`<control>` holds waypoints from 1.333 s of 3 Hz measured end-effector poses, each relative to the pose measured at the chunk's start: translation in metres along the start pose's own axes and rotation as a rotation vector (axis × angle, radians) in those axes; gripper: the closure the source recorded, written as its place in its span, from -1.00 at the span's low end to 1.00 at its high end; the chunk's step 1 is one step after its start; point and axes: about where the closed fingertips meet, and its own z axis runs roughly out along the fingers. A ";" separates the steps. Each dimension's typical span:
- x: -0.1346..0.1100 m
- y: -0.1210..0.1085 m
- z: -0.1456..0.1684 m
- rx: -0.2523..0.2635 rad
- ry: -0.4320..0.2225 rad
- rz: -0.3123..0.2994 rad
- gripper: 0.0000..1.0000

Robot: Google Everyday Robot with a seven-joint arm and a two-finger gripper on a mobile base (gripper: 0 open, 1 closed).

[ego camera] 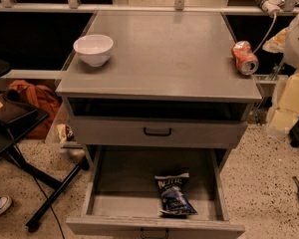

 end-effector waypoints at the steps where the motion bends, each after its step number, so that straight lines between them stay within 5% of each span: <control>1: 0.000 0.000 0.000 0.000 0.000 0.000 -1.00; 2: 0.001 0.001 0.020 -0.007 0.016 0.058 -1.00; 4: 0.003 0.040 0.103 0.058 0.028 0.348 -1.00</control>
Offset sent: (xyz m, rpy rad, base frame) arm 0.0118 0.0039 -0.0571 0.0086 0.0732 -0.1489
